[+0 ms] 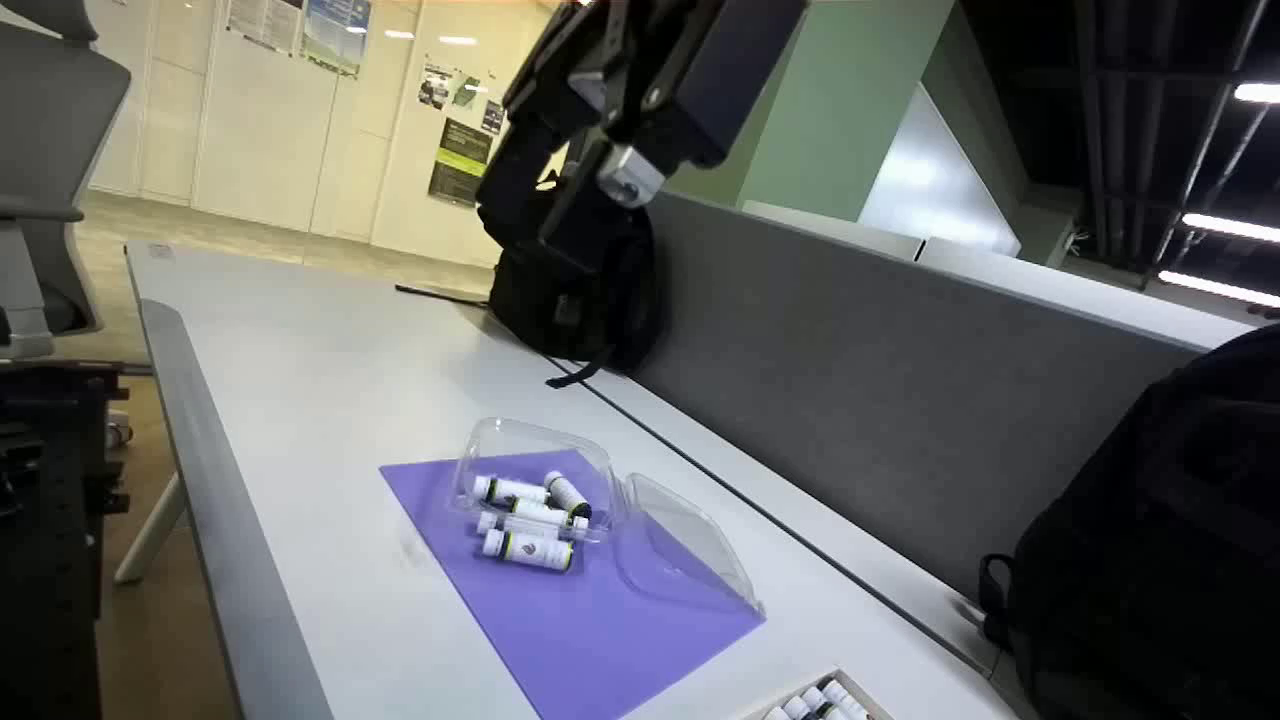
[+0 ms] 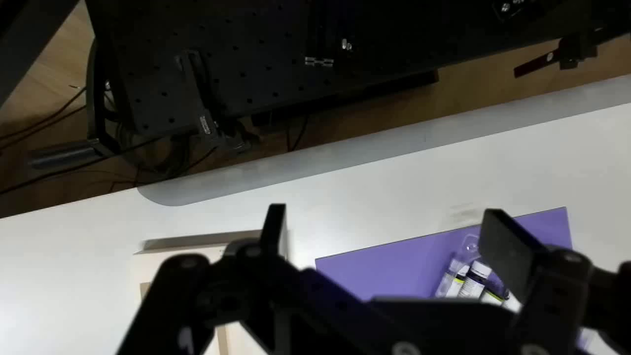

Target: Pick up the small bottle from the container and put it on the wooden tray.

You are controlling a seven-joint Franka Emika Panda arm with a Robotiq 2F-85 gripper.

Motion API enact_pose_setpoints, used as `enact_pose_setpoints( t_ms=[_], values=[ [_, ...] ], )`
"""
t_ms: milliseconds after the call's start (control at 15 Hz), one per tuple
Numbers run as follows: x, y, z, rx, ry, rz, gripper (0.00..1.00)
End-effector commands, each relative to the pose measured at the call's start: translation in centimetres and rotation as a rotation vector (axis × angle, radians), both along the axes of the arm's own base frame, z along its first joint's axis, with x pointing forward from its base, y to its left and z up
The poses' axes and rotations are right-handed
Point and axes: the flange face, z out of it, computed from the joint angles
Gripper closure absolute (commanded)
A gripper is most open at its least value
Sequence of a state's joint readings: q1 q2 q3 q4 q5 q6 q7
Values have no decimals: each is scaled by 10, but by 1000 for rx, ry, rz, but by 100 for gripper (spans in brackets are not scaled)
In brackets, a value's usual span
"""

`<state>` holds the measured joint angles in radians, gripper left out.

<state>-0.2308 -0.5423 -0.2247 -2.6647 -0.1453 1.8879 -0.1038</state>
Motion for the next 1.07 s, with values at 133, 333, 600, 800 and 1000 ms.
enact_pose_setpoints(
  t_ms=[133, 333, 600, 800, 1000],
  values=[
    [0, 0, 1, 0, 1, 0, 0],
    [0, 0, 1, 0, 1, 0, 0],
    [0, 0, 1, 0, 1, 0, 0],
    [19, 9, 4, -18, -31, 56, 0],
    [60, 36, 3, -52, -89, 133, 0]
  ],
)
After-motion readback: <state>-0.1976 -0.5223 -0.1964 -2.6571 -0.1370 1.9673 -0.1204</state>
